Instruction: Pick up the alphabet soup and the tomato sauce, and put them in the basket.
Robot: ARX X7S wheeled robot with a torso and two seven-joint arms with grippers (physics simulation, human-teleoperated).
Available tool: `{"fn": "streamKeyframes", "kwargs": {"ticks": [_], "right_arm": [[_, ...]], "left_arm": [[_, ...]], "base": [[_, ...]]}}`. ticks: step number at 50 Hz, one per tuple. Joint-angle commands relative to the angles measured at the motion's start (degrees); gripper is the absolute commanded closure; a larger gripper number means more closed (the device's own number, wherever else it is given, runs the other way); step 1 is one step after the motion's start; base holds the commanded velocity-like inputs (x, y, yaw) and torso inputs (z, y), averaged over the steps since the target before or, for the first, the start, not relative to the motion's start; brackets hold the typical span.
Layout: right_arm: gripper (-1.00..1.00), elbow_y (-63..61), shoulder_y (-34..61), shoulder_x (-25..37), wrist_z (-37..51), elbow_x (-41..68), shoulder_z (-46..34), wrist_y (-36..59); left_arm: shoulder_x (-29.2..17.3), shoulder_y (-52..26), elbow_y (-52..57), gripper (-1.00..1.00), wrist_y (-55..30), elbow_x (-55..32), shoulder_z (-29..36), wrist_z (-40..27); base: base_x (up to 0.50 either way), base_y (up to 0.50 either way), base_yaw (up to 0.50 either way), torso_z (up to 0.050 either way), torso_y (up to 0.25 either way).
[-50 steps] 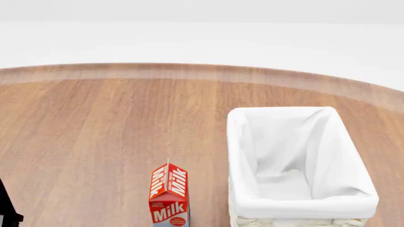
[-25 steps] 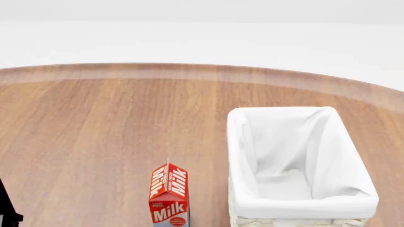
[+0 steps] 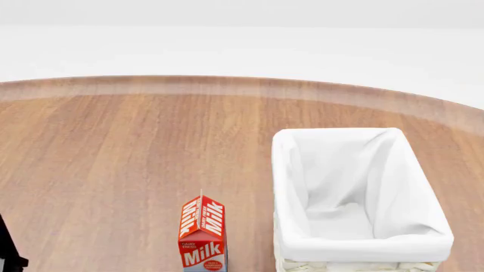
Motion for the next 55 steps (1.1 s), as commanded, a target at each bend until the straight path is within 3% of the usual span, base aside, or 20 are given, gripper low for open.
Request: {"fn": "streamKeyframes", "kwargs": {"ticks": [1, 21, 39, 51, 52, 55], "right_arm": [[1.0, 0.46, -0.07, -0.21, -1.08, 0.08, -0.63, -0.2], [1.0, -9.36, 2.3, 3.5, 4.91, 7.73, 4.28, 1.48], [1.0, -18.09, 12.35, 7.84, 11.93, 19.05, 10.58, 2.71], [1.0, -22.72, 27.14, 12.92, 20.43, 34.88, 14.82, 1.83], [1.0, -22.98, 31.97, 14.63, 23.63, 40.49, 14.57, 1.56], [1.0, -22.89, 35.93, 15.14, 25.38, 43.46, 14.11, 1.59]], "left_arm": [[-0.13, -0.23, -0.07, -1.0, -0.18, -0.12, 0.24, -0.24], [-0.39, -0.8, -0.13, -1.0, -0.37, -0.6, 0.44, -0.47], [-0.54, -1.27, -0.6, -1.0, -0.09, -0.67, 0.84, -0.61], [-0.58, -1.33, -0.62, -1.0, -0.06, -0.6, 1.31, -0.79], [-0.56, -1.31, -0.76, -1.0, 0.08, -0.53, 1.41, -0.76], [-0.64, -1.26, -0.84, -1.0, 0.22, -0.59, 1.34, -0.76]], "base": [[0.0, 0.0, 0.0, 0.0, 0.0], [0.0, 0.0, 0.0, 0.0, 0.0], [0.0, 0.0, 0.0, 0.0, 0.0], [0.0, 0.0, 0.0, 0.0, 0.001], [0.0, 0.0, 0.0, 0.0, 0.0], [0.0, 0.0, 0.0, 0.0, 0.0]]}}
